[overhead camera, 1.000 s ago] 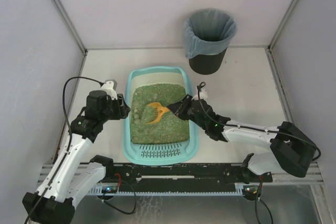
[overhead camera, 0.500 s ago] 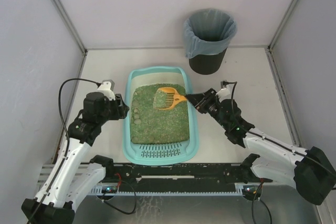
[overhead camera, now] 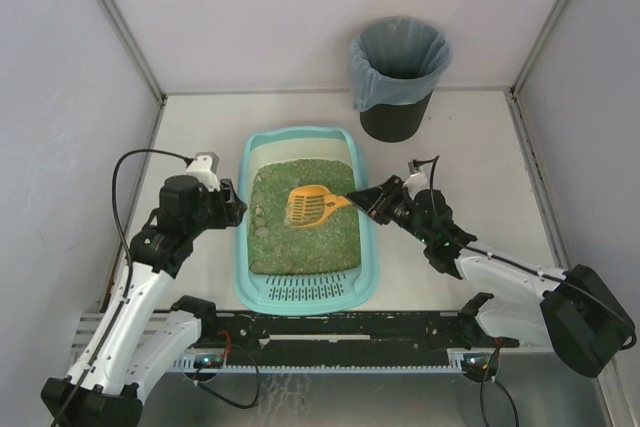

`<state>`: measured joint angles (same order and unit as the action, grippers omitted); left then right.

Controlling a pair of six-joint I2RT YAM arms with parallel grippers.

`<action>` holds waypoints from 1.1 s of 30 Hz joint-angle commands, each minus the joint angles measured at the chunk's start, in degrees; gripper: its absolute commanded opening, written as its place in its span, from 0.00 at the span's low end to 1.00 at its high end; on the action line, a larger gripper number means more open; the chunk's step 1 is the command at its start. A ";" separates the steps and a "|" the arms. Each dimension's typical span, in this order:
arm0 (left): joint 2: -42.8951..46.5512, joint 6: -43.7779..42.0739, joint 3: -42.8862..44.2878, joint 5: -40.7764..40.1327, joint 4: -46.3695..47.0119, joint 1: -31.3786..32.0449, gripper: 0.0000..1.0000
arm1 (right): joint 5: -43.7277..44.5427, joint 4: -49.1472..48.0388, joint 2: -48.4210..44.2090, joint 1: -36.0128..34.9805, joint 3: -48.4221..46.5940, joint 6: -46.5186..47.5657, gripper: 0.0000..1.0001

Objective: Clean the litter box

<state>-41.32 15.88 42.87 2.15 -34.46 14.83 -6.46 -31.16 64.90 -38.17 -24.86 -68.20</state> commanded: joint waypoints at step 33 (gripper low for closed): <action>-9.75 -1.47 -0.69 5.97 0.20 0.05 0.40 | 8.95 14.47 32.97 -18.11 -28.92 2.37 0.00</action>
<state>-50.81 15.31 42.87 6.09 -34.89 14.70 9.76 -9.47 94.83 -54.85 -54.74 -60.27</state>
